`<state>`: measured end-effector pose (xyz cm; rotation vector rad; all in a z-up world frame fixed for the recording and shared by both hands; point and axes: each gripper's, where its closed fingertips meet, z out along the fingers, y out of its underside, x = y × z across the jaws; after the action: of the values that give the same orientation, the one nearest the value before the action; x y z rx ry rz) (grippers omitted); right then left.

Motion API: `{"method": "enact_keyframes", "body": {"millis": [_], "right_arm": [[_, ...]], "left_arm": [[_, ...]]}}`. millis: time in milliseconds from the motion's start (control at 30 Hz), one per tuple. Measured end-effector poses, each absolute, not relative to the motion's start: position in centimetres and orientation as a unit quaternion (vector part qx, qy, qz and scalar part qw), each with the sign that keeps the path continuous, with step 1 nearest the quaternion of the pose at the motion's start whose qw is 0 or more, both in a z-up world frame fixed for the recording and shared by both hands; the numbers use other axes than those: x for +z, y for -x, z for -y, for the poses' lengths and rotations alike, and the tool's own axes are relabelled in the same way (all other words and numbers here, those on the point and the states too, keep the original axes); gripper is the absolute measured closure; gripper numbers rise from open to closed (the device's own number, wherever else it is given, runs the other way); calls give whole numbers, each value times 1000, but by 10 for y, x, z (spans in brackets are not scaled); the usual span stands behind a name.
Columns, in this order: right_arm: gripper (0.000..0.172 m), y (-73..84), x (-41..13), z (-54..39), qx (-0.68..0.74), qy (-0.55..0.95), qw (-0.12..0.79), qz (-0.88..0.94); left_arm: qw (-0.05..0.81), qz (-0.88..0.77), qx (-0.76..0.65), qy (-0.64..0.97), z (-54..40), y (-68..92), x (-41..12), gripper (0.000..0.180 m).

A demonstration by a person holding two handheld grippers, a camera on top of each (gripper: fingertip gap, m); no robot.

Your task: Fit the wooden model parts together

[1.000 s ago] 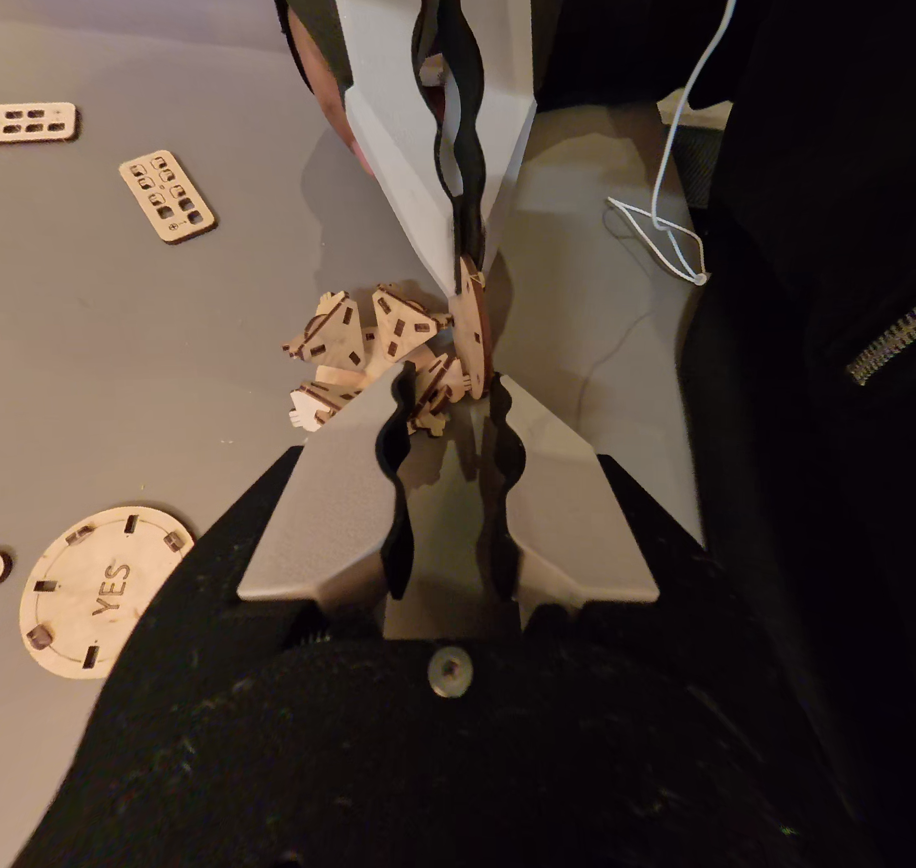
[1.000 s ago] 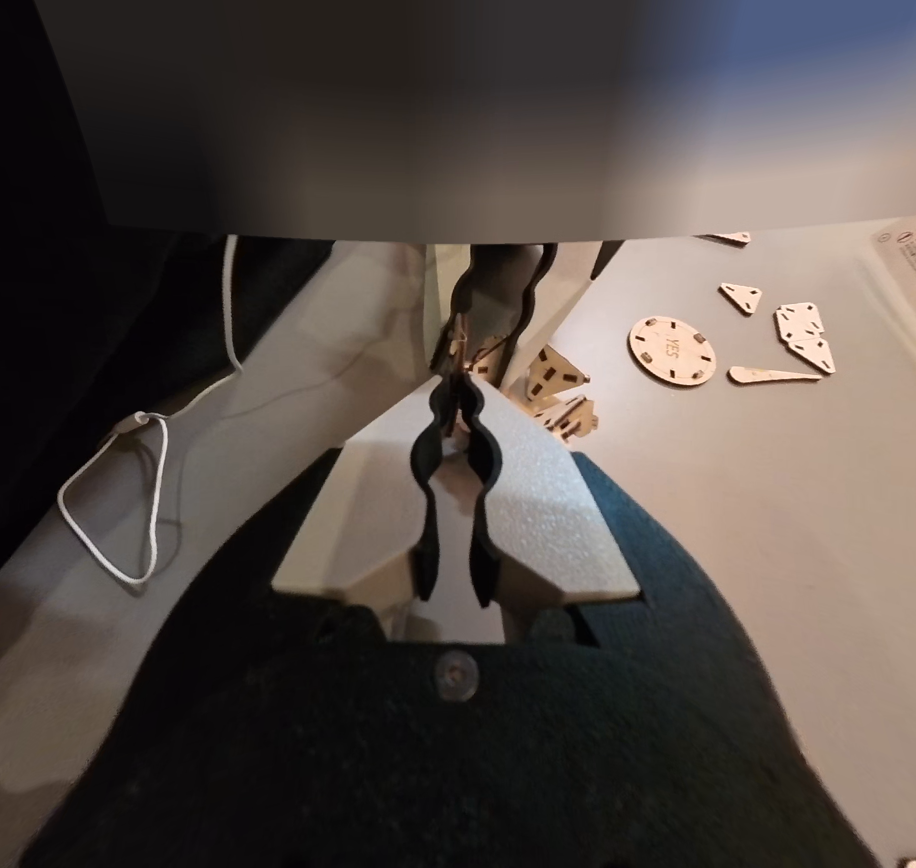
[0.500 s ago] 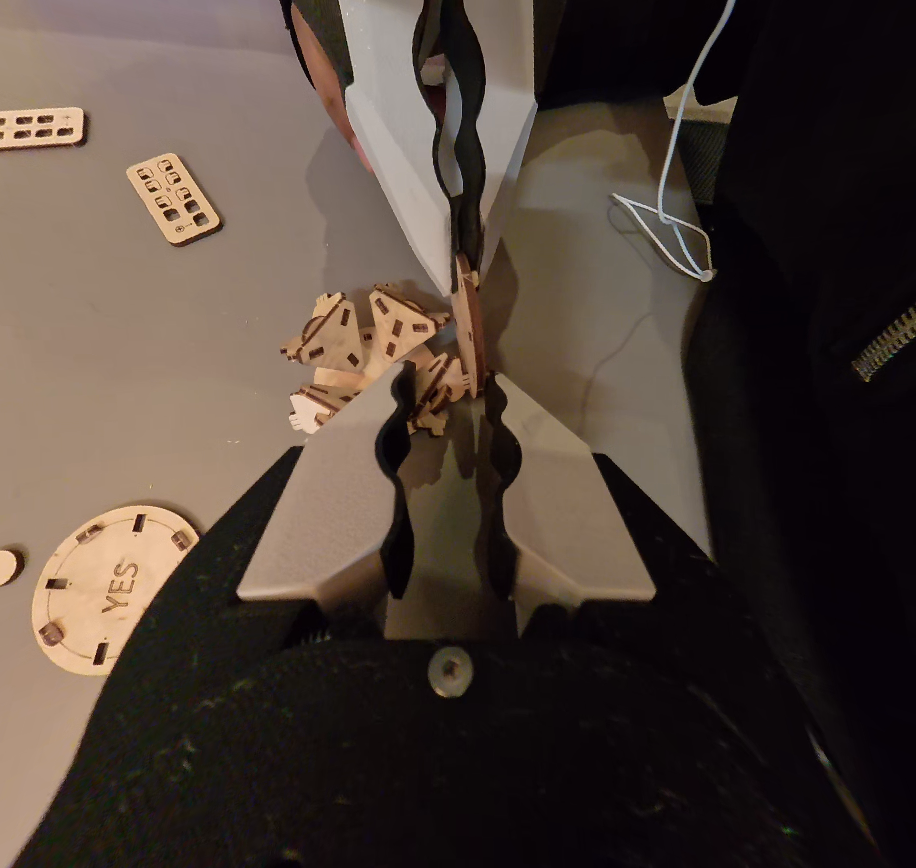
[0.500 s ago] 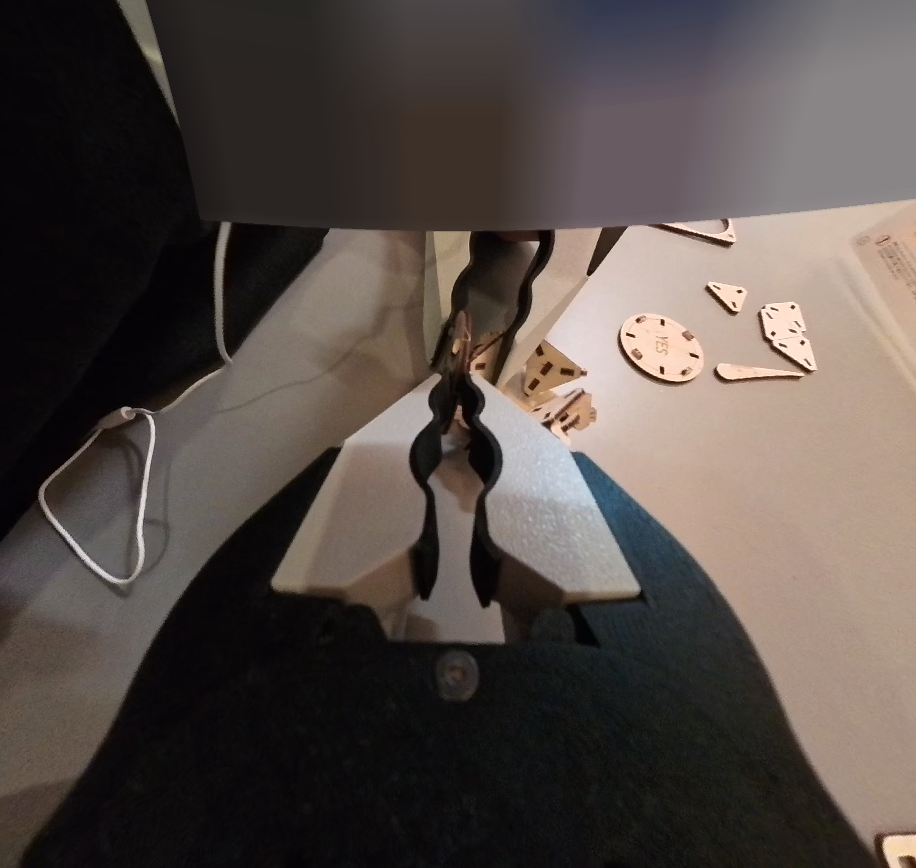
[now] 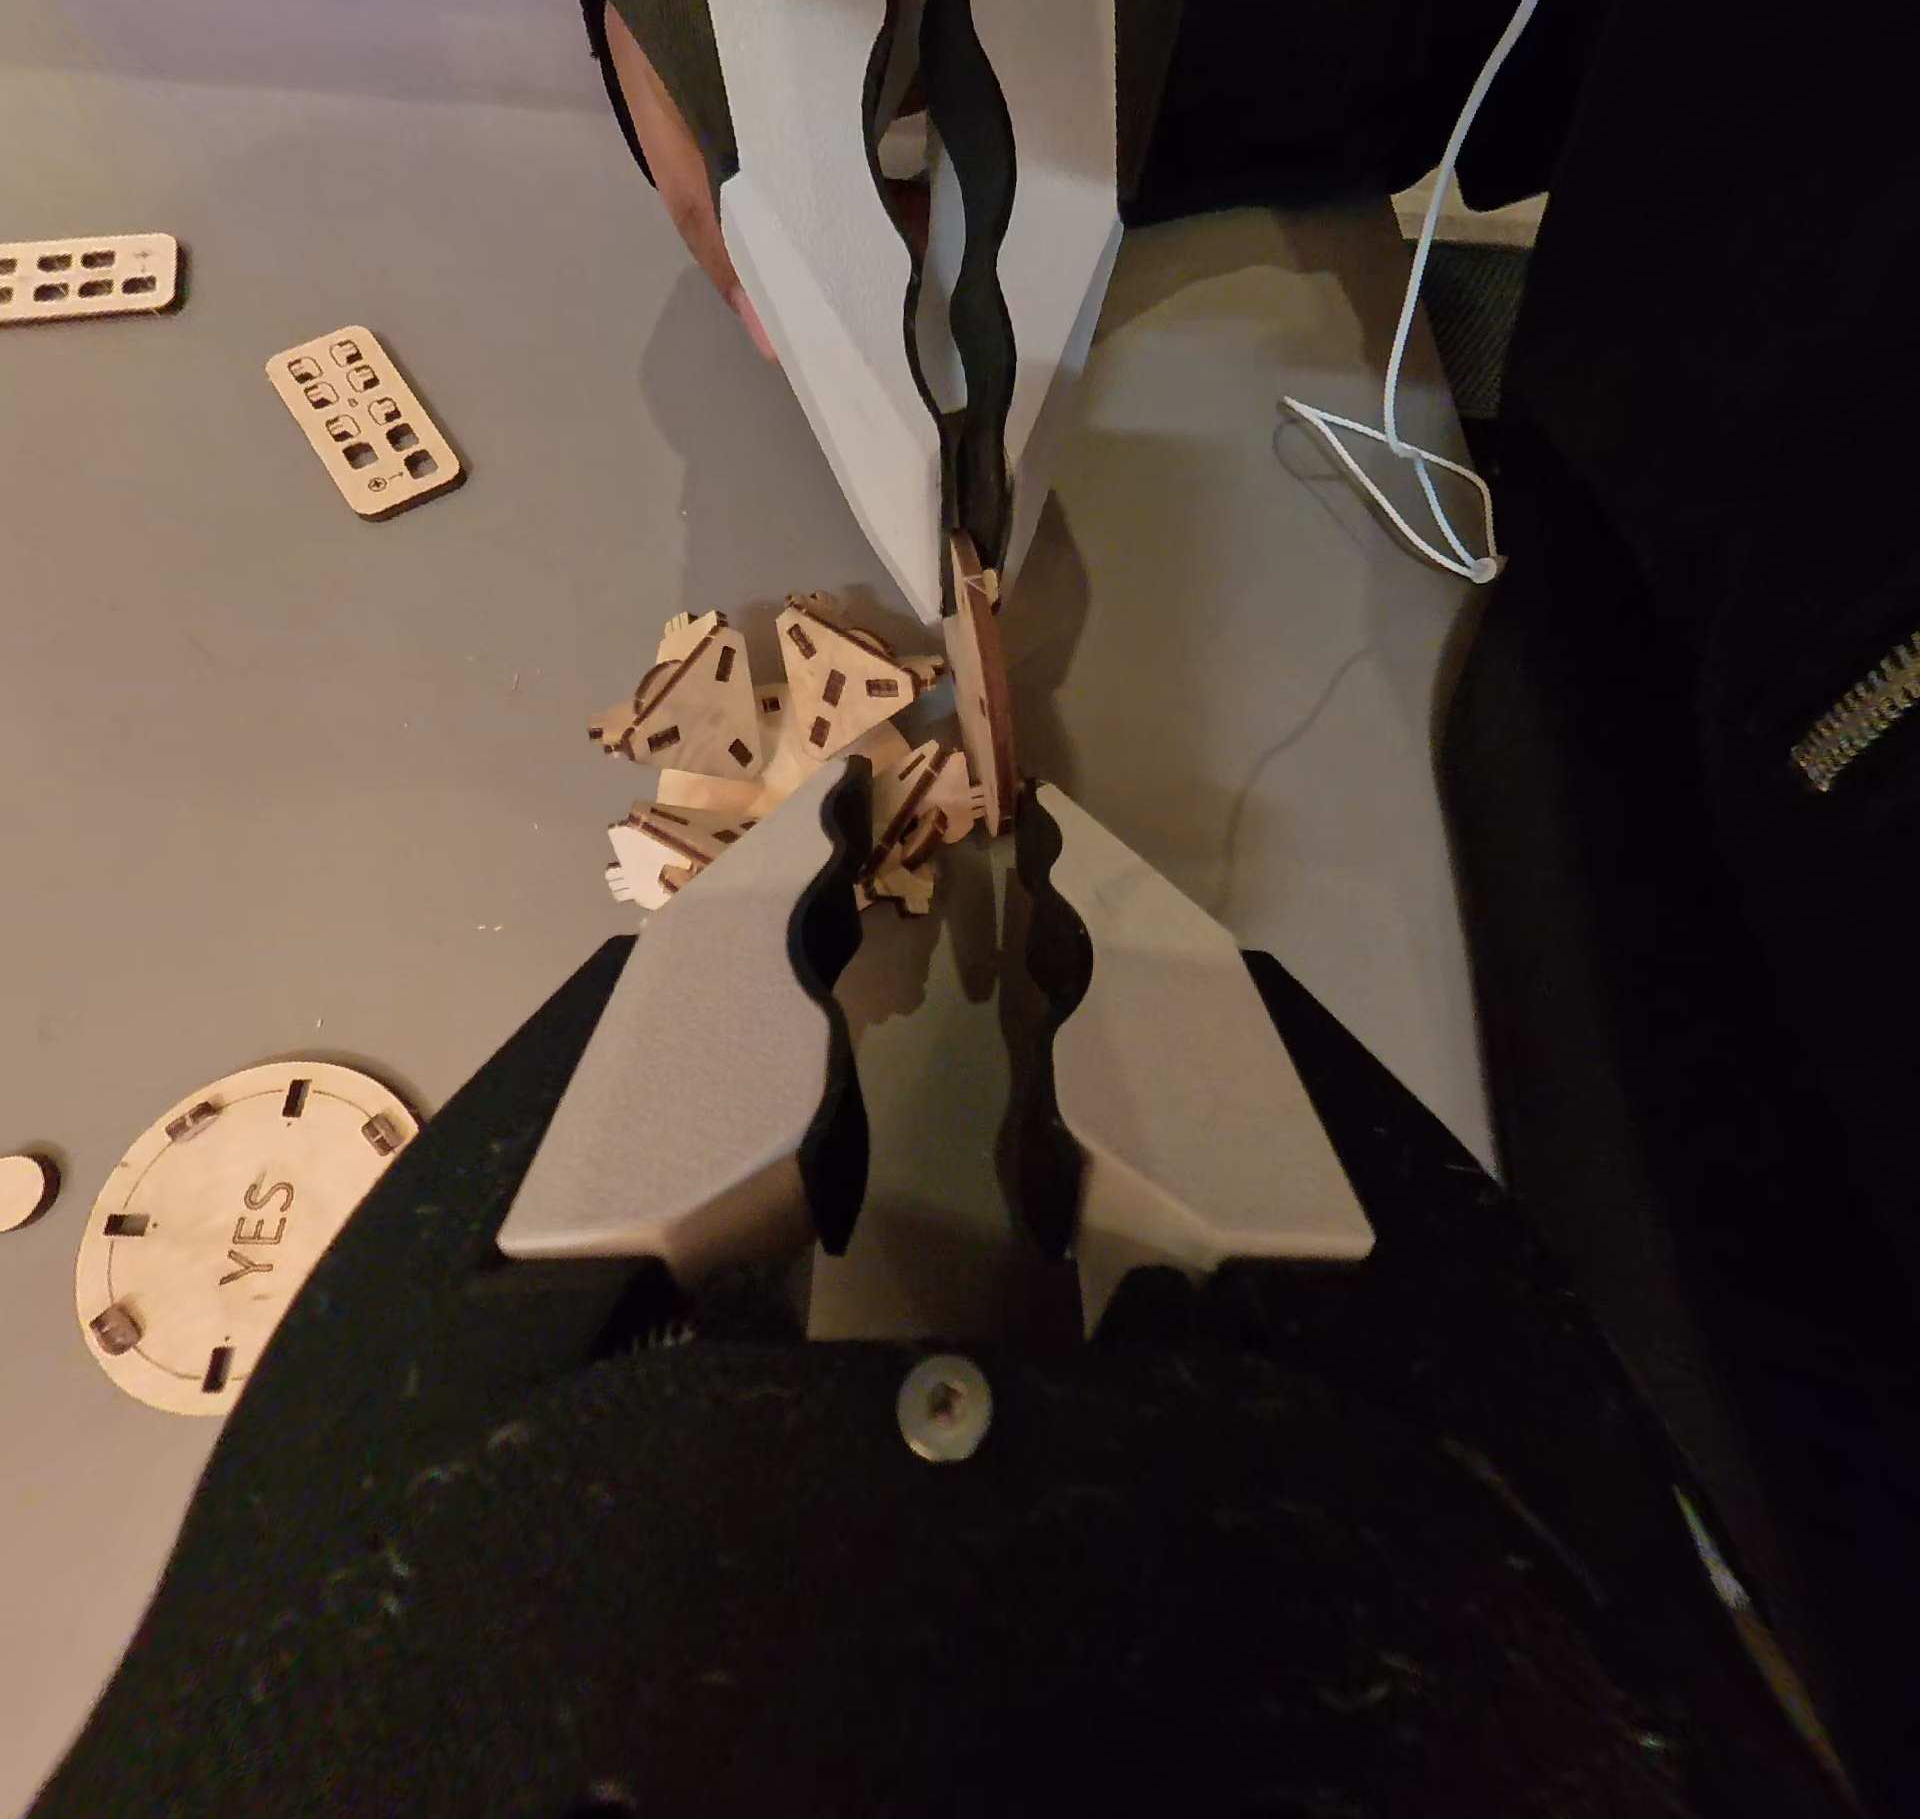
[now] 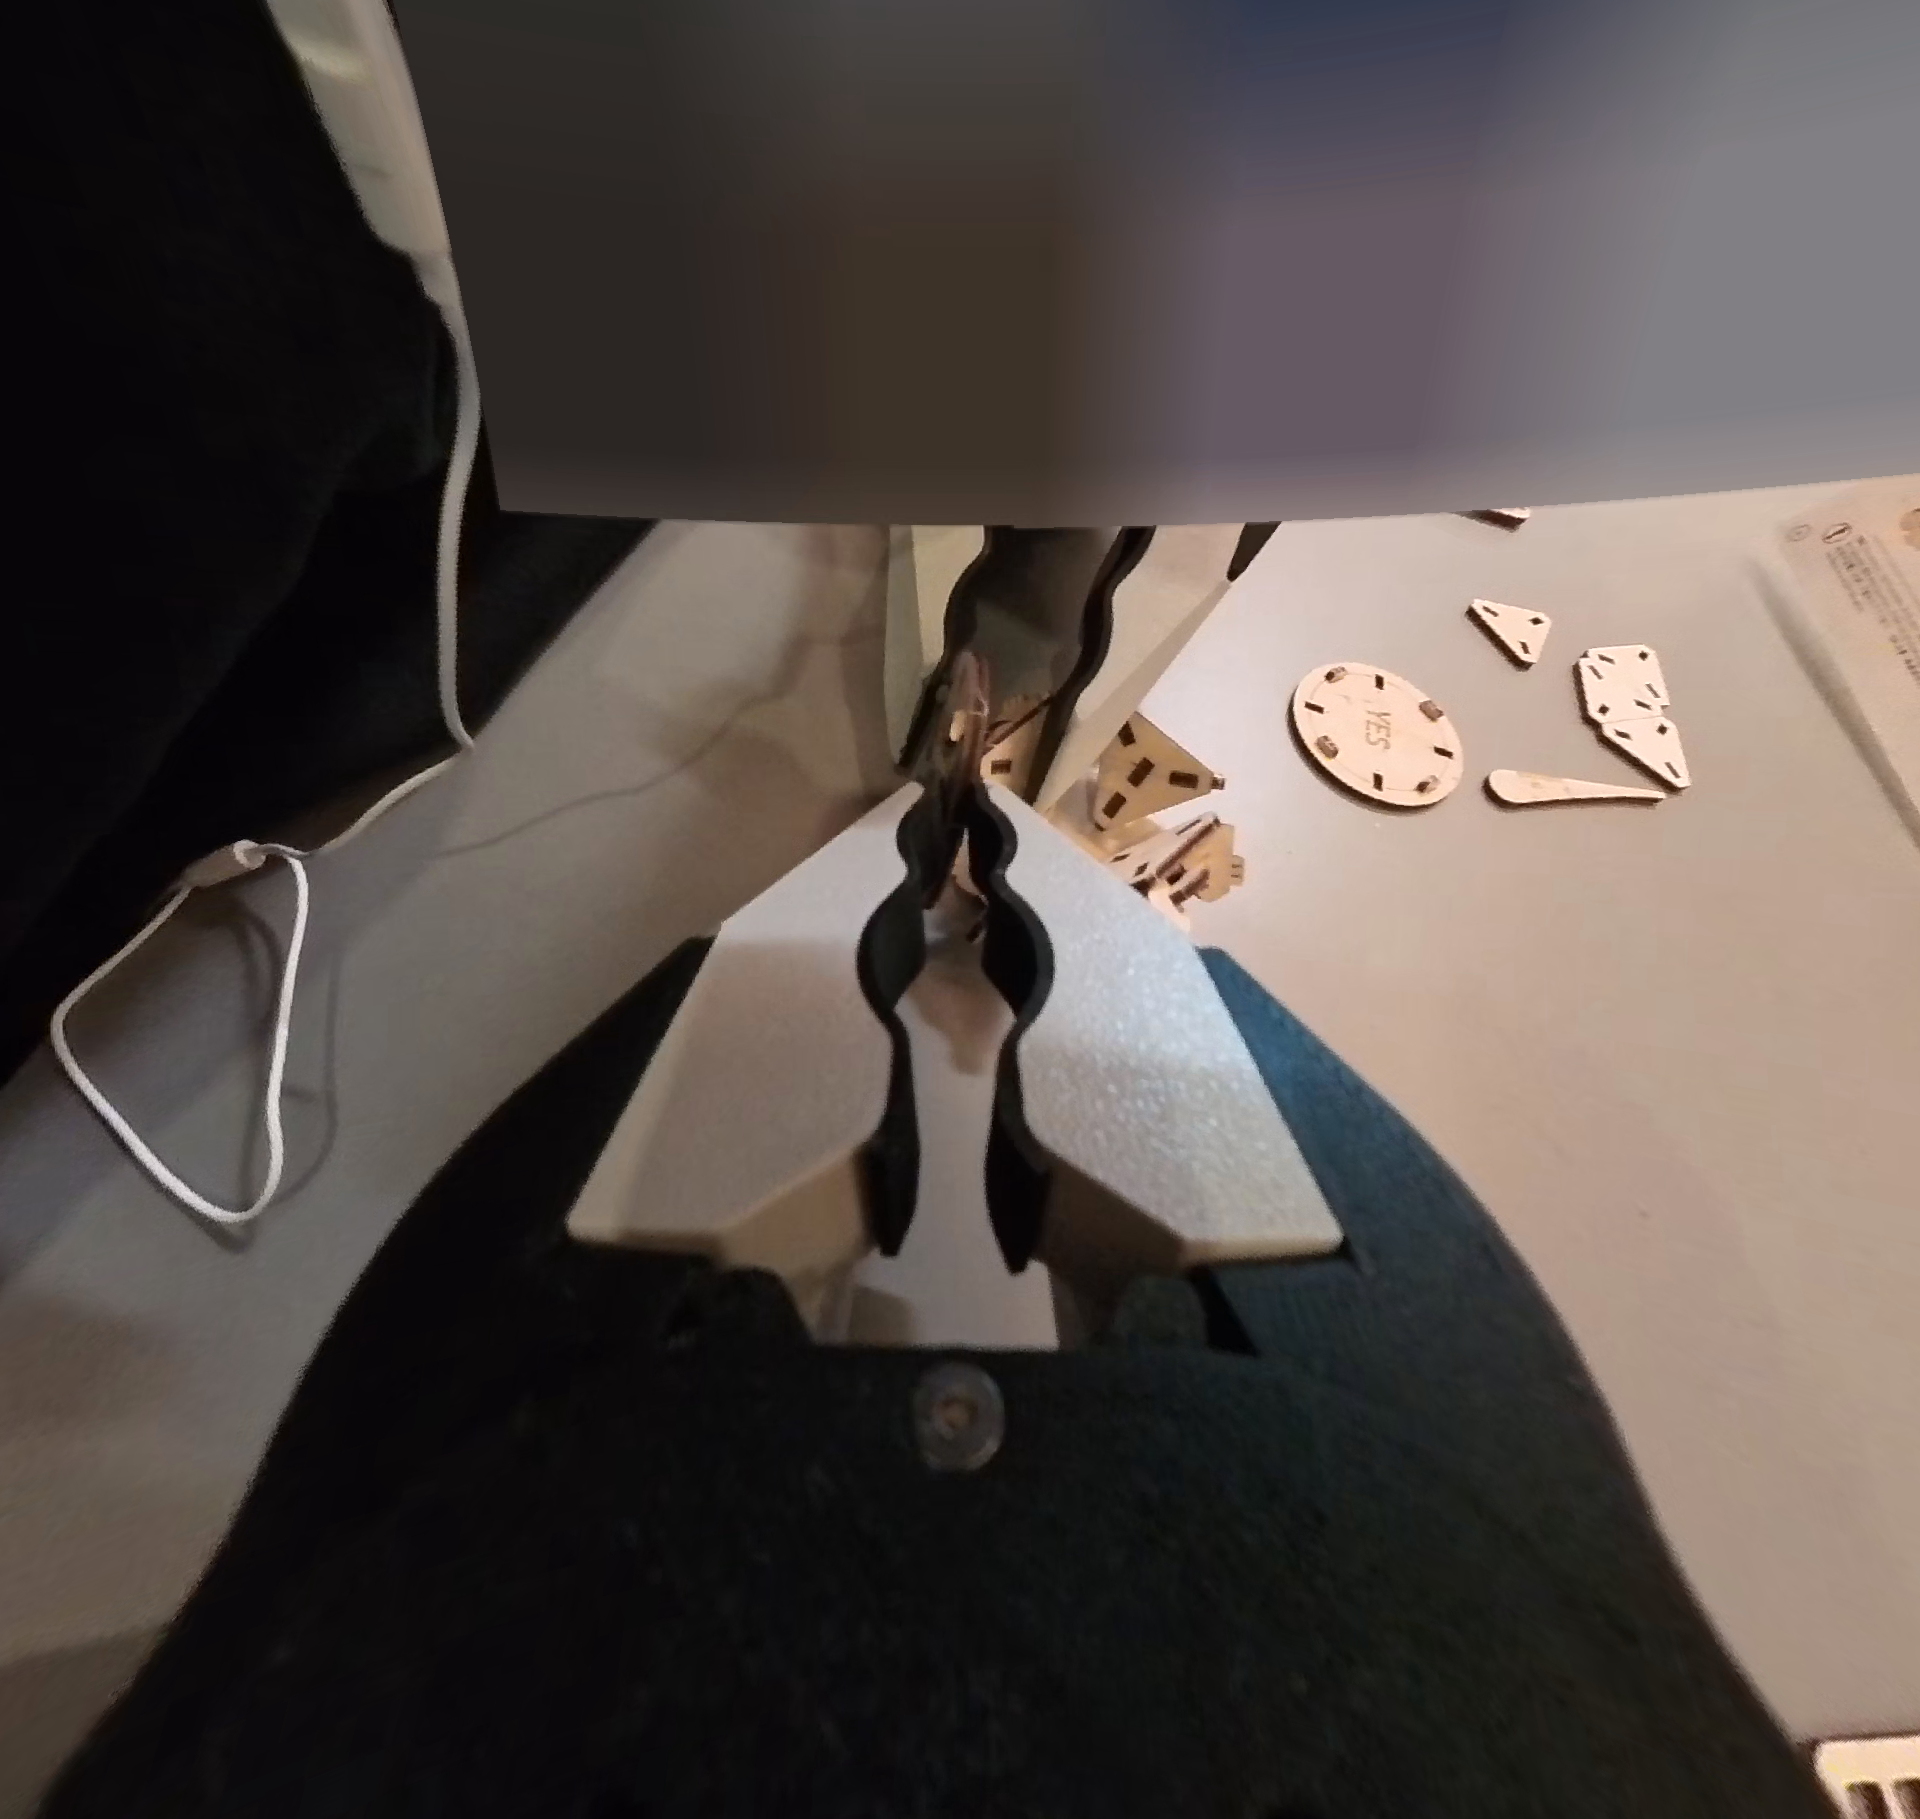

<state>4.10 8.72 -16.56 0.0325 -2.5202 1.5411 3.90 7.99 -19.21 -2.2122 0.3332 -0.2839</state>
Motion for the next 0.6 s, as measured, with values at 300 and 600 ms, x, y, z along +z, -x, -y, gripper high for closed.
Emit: {"method": "enact_keyframes", "body": {"millis": [300,600], "right_arm": [[169,-41,-166,-88,519,-11,97,849],[167,-37,-166,-88,516,-4,116,849]], "left_arm": [[431,-136,-105,886,-80,-38,-192,160],[432,-131,-106,886,-80,-36,-192,161]]}}
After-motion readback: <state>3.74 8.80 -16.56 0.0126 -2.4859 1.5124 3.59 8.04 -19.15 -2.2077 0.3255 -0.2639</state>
